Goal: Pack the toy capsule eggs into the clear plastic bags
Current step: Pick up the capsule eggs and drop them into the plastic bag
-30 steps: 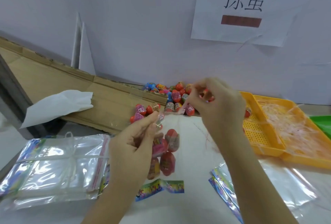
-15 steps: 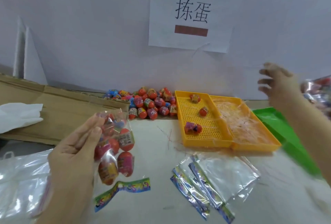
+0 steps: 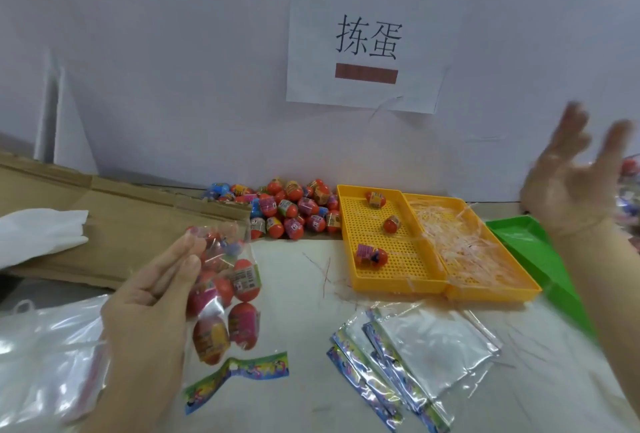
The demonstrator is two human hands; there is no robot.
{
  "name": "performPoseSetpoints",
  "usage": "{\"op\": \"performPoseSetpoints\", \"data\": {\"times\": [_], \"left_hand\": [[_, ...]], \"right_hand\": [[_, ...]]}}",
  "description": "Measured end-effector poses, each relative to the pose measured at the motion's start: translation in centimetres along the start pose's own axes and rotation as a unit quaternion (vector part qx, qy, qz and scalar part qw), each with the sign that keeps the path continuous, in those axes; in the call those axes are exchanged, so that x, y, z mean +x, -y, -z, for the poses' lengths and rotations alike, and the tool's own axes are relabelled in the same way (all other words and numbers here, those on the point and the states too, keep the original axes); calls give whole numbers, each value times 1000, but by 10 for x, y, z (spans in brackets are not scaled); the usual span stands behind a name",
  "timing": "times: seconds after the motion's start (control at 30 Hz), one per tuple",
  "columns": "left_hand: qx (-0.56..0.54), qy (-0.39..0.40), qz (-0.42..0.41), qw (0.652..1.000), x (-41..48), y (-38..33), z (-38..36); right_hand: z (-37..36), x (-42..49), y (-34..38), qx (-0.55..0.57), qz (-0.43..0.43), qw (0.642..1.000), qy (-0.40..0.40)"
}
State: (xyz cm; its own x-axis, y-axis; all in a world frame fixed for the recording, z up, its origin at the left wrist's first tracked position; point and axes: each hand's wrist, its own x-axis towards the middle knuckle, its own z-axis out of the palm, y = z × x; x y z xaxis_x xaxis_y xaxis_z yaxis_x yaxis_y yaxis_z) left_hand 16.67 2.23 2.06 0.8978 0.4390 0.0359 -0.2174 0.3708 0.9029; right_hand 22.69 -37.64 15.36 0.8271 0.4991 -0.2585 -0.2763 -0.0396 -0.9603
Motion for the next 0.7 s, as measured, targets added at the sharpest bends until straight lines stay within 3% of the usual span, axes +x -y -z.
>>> {"op": "performPoseSetpoints", "data": {"times": [0.03,0.07,0.1,0.13,0.17,0.2,0.23,0.27,0.3,0.33,0.37,0.4,0.43,0.47,0.5,0.53,0.57,0.6,0.63,0.67,0.7], "left_hand": [[-4,-3,3,1000,-2,-1,-1],[-9,-3,7,1000,-2,-1,-2],[-15,1,10,1000,-3,-2,-2],[-16,5,12,1000,-3,-3,-3],[-11,10,13,1000,-4,-5,-3],[-1,13,13,1000,-5,-6,-3],[6,17,11,1000,-6,-5,-2],[10,18,8,1000,-6,-6,-1],[10,17,10,1000,-6,-7,-1],[7,16,9,1000,-5,-8,-2],[3,14,6,1000,-5,-9,-2],[2,11,3,1000,-4,-9,-2],[2,8,2,1000,-3,-9,-2],[2,6,2,1000,-2,-9,-2],[3,6,3,1000,-3,-8,-1],[3,7,3,1000,-3,-8,-1],[4,7,4,1000,-4,-6,0],[3,7,4,1000,-4,-6,0],[0,5,2,1000,-3,-6,-1],[-3,0,-3,1000,-2,-7,0],[-3,-4,-10,1000,0,-7,-1]], "right_hand": [[-2,13,-14,-82,-50,993,-70],[6,13,-13,-173,-15,983,-59],[-3,21,-17,-312,-187,931,5],[-9,35,-26,-337,-222,915,27],[-16,47,-22,-314,-23,947,58],[-32,48,-29,-169,37,983,58],[-33,44,-29,-29,39,998,47],[-35,45,-35,5,2,1000,-30],[-28,58,-38,-110,78,990,34],[-30,60,-33,-240,-35,970,33],[-56,70,-29,-285,-217,921,150],[-67,74,-25,-345,-171,910,153],[-67,71,-19,-246,-7,955,164],[-84,59,-13,-107,62,972,200],[-95,56,-8,53,18,983,173],[-106,62,-11,71,-18,990,117],[-104,86,-17,116,5,983,141],[-101,82,-20,-6,42,998,55],[-103,98,-17,-178,-114,972,99],[-121,96,-14,-256,-86,952,143],[-105,94,-9,-249,50,950,183]]}}
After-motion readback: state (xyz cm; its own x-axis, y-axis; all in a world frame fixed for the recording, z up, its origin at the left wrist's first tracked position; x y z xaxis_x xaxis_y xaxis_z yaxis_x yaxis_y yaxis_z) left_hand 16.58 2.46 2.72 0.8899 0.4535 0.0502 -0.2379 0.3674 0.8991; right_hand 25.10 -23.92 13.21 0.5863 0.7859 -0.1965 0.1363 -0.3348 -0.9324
